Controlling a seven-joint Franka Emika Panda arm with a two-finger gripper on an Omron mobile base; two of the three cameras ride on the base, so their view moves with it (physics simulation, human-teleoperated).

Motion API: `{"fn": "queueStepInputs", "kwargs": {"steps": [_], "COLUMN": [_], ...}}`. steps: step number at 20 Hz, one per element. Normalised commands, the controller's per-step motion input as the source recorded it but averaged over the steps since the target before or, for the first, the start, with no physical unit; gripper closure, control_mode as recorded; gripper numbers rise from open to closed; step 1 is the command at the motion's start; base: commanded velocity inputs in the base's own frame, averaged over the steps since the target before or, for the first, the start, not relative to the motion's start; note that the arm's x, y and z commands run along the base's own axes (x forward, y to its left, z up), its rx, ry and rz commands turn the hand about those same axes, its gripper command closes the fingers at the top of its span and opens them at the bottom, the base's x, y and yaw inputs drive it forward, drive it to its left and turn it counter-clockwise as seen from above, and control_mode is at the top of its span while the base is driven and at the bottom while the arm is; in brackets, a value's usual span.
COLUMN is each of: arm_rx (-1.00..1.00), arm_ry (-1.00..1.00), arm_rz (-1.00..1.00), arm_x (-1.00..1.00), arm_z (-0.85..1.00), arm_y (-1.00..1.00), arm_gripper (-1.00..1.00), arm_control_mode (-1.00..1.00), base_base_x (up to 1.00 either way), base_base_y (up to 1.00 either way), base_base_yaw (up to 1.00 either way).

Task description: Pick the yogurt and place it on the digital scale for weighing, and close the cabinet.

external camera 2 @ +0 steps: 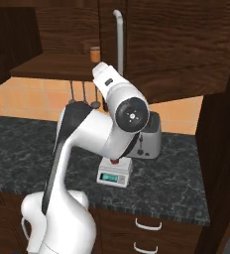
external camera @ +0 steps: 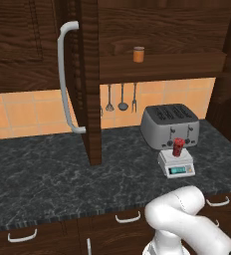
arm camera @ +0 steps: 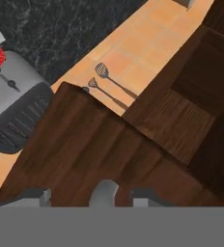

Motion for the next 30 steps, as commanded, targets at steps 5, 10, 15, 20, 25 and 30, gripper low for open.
{"fn": "queueStepInputs", "kwargs": {"steps": [5,10,15,20,25,30], "arm_rx": [0.00,0.00,0.00,0.00,0.00,-0.06], "arm_ry": [0.01,0.08,0.05,0.00,0.00,0.11], "arm_rz": [0.00,0.00,0.00,-0.01,0.00,0.00], "arm_x": [1.00,1.00,1.00,1.00,1.00,1.00], "arm_z": [-0.06,0.00,0.00,0.00,-0.11,-0.73], "arm_y": [-0.10,-0.20,-0.17,-0.19,-0.42,0.25], "arm_gripper": [-1.00,-1.00,-1.00,-1.00,-1.00,-1.00], "arm_control_mode": [-1.00,-1.00,-1.00,-1.00,-1.00,-1.00], "base_base_x": [0.00,0.00,0.00,0.00,0.00,0.00], "base_base_y": [0.00,0.00,0.00,0.00,0.00,0.00], "base_base_yaw": [0.00,0.00,0.00,0.00,0.00,0.00]}}
